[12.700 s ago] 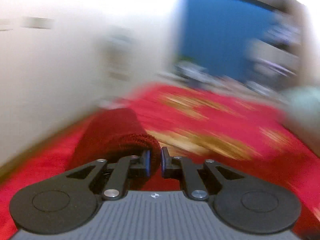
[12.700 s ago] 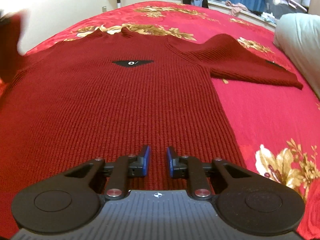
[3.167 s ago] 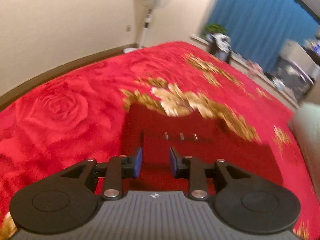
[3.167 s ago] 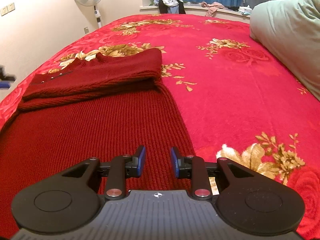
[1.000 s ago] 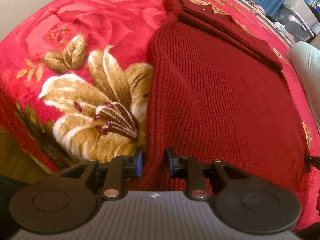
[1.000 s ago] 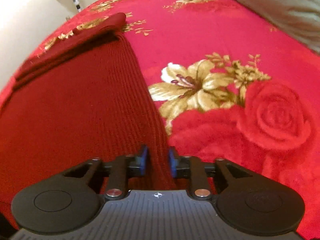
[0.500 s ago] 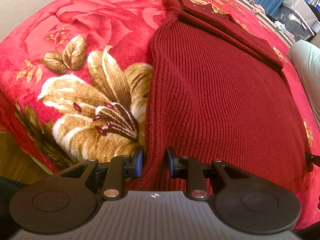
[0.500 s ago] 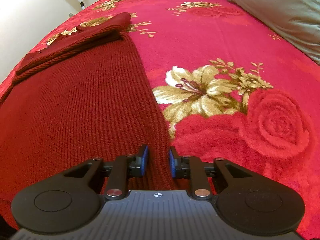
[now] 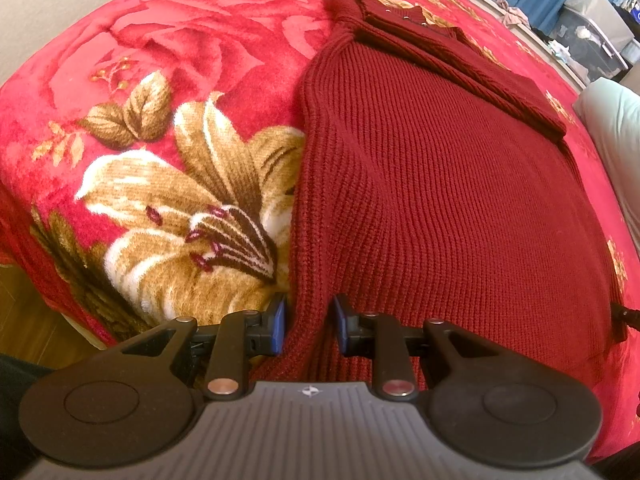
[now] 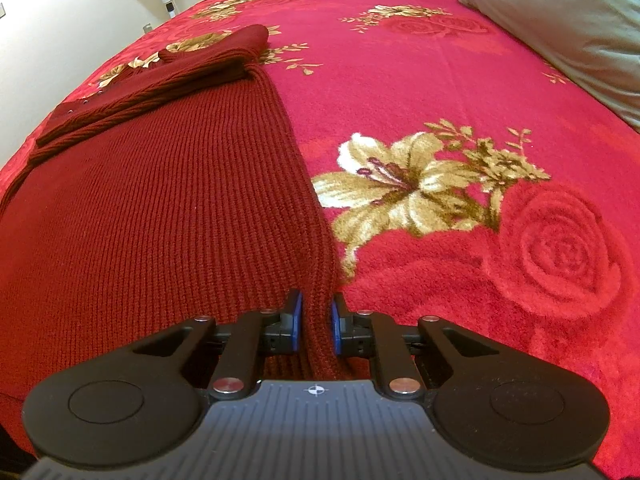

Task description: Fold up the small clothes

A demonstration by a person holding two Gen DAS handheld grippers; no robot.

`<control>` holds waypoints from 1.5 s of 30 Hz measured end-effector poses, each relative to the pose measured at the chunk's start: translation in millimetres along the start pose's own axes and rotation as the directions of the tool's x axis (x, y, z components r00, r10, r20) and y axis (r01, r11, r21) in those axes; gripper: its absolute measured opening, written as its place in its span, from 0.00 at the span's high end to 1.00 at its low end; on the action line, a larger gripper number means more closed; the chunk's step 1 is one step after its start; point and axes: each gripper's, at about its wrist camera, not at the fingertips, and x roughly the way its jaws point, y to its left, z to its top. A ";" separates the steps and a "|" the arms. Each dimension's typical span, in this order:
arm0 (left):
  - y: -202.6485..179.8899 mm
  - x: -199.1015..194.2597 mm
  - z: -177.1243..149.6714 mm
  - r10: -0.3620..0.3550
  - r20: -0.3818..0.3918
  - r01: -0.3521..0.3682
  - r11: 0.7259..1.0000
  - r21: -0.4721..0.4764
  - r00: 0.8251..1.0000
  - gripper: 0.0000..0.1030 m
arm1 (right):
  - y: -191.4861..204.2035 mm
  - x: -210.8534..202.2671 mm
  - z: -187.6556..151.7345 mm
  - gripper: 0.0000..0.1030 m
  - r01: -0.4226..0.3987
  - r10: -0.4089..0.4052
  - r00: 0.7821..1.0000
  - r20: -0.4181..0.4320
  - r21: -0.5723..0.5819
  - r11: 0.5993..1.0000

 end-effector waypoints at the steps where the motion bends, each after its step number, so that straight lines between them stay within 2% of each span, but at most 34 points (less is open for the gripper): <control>1: -0.2 0.0 -0.1 0.000 0.000 0.000 1.000 0.000 1.000 0.74 | 0.2 0.2 0.2 0.86 0.000 0.000 1.000 0.000 0.001 1.000; 10: -2.1 0.3 -0.5 0.005 0.004 -0.005 1.000 0.013 1.000 0.74 | 0.6 -0.4 0.3 0.87 0.000 0.000 1.000 0.001 0.001 1.000; 13: -6.2 -2.2 -1.1 0.004 0.023 -0.005 0.999 0.039 1.000 0.85 | 0.1 -4.0 1.4 0.89 -0.006 0.005 1.000 0.015 0.012 1.000; 17: -14.5 -17.6 0.8 -0.007 0.070 0.001 0.996 0.093 0.998 0.89 | -0.4 -25.1 8.5 0.90 -0.051 0.048 0.995 0.087 0.040 0.998; 23: -22.3 -70.9 9.6 -0.105 0.158 0.078 0.983 0.166 0.982 0.90 | -1.8 -91.9 31.3 0.94 -0.199 0.186 0.951 0.249 0.027 0.980; 26: -22.4 -98.0 12.6 -0.155 0.178 0.124 0.977 0.175 0.972 0.91 | 4.8 -119.4 32.8 0.95 -0.227 0.227 0.934 0.275 -0.033 0.973; 29: -20.3 -132.2 14.3 -0.193 0.203 0.146 0.964 0.223 0.960 0.92 | 5.1 -143.5 28.2 0.95 -0.257 0.264 0.922 0.283 -0.061 0.964; 34: -3.1 -195.4 14.5 -0.292 0.159 0.239 0.928 0.286 0.943 0.92 | -12.3 -205.2 18.9 0.95 -0.323 0.320 0.892 0.320 -0.044 0.945; 38: 21.6 -252.4 16.8 -0.396 0.152 0.336 0.888 0.315 0.905 0.92 | -29.8 -257.1 8.1 0.95 -0.392 0.380 0.839 0.390 -0.052 0.919; 40: 34.2 -257.1 22.1 -0.423 0.163 0.373 0.888 0.268 0.891 0.91 | -42.0 -257.8 9.0 0.95 -0.424 0.391 0.825 0.407 -0.010 0.906; 41: 40.7 -249.6 27.5 -0.429 0.170 0.385 0.892 0.236 0.887 0.91 | -46.8 -249.5 12.3 0.95 -0.422 0.381 0.831 0.406 0.014 0.906; 45: 47.5 -186.8 61.1 -0.401 0.146 0.374 0.910 0.178 0.904 0.91 | -49.7 -182.4 37.9 0.95 -0.379 0.328 0.878 0.349 0.088 0.921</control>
